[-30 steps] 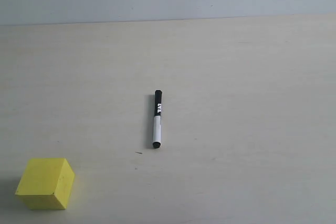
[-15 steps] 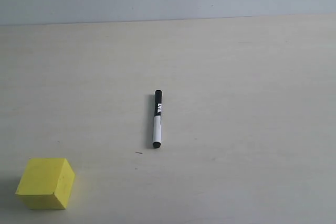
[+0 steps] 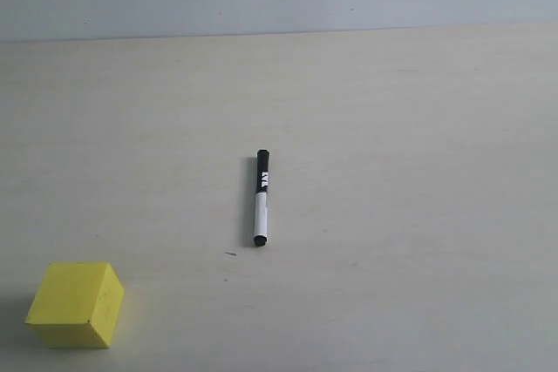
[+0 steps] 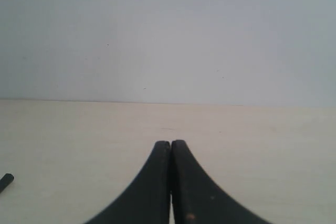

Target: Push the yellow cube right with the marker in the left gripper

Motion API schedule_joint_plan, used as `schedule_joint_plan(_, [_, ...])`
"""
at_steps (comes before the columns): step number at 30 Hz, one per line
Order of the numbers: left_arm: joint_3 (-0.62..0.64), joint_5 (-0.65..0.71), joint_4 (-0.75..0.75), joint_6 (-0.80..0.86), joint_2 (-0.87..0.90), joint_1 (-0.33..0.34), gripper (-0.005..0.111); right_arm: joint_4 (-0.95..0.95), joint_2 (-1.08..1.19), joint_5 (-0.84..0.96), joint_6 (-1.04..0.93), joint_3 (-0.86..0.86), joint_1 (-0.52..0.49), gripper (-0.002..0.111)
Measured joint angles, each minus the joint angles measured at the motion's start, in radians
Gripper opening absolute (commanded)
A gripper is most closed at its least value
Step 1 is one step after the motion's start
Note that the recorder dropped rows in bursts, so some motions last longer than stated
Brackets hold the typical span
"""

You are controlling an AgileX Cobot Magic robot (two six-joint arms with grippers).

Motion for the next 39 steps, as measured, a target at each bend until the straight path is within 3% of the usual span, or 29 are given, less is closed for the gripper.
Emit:
schedule_joint_plan(7, [-0.055,-0.170,-0.081,-0.109,0.191,-0.320,0.000,0.000,0.000,0.000,0.000,0.000,0.000,0.000])
schedule_joint_plan(13, [-0.218,-0.178,-0.083,-0.180,0.428,-0.486,0.000,0.000,0.000,0.000,0.000,0.000,0.000,0.000])
schedule_joint_plan(17, [-0.318,-0.168,-0.083,-0.245,0.573,-0.542,0.001,0.000,0.000,0.000,0.000,0.000,0.000,0.000])
schedule_joint_plan(19, [-0.367,-0.147,-0.083,-0.262,0.625,-0.557,0.008,0.000,0.000,0.000,0.000,0.000,0.000,0.000])
schedule_joint_plan(25, [-0.464,-0.086,-0.083,-0.273,0.735,-0.593,0.053,0.000,0.000,0.000,0.000,0.000,0.000,0.000])
schedule_joint_plan(27, [-0.474,-0.082,-0.083,-0.279,0.755,-0.605,0.061,0.000,0.000,0.000,0.000,0.000,0.000,0.000])
schedule_joint_plan(39, [-0.475,-0.067,-0.112,-0.426,0.850,-0.623,0.059,0.000,0.000,0.000,0.000,0.000,0.000,0.000])
